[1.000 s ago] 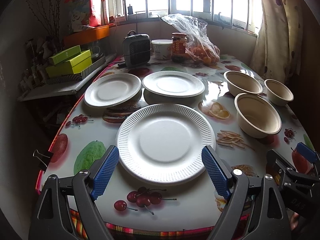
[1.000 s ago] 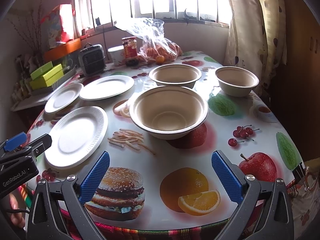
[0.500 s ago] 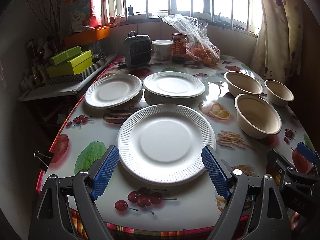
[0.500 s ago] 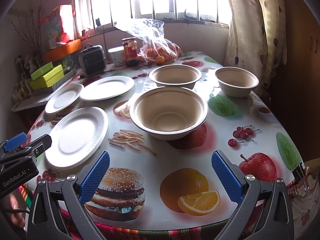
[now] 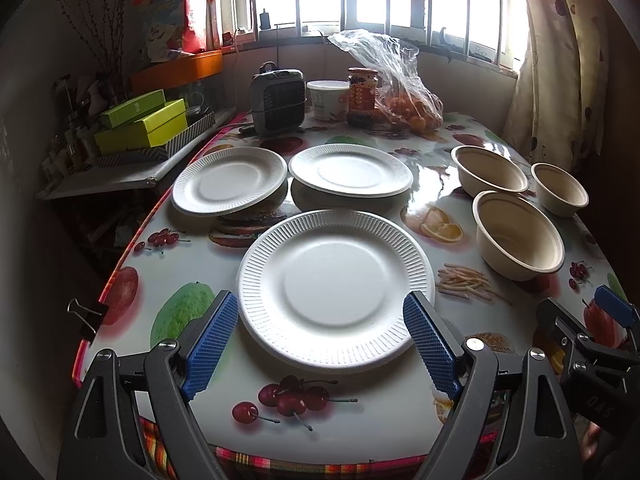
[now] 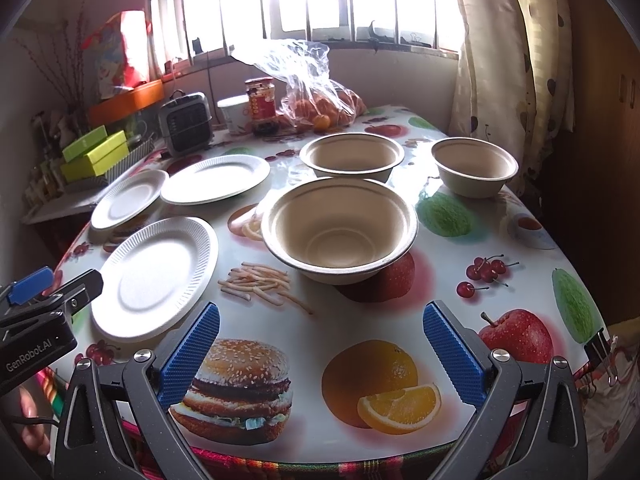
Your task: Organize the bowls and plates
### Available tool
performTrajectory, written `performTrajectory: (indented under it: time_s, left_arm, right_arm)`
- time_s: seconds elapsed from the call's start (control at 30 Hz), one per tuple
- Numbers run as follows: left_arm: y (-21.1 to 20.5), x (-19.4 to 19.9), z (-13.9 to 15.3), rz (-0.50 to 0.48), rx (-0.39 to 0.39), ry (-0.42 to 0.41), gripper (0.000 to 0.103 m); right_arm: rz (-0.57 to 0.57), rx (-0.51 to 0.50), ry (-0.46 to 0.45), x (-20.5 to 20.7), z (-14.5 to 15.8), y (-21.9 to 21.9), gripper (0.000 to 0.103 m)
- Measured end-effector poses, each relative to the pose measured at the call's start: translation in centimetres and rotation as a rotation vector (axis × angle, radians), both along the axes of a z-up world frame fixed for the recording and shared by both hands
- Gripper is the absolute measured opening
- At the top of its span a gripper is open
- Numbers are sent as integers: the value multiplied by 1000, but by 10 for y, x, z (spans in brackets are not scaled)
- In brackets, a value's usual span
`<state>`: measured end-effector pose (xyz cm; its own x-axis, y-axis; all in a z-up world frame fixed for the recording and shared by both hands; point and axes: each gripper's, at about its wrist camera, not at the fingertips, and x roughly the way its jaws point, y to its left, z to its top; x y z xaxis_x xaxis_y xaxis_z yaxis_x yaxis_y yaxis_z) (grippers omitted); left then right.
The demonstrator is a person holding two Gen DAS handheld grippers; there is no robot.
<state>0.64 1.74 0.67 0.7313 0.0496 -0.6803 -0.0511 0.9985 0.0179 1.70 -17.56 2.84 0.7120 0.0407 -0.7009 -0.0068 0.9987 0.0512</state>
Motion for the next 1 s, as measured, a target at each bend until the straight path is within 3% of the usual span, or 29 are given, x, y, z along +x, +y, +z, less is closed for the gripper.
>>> performTrajectory:
  time_s: [0.5,0.63,1.0]
  left_arm:
    - [2,0,1,1,-3,-4,85]
    - [9,2,6,5,-16,-10,85]
    - [77,25,31,90,-68,-13,85]
  right_arm:
    - [2,2,-3,0,0,0,103]
    - [25,14,-20,6,12,0,103]
    - [189,56,-86,53,57,21,103]
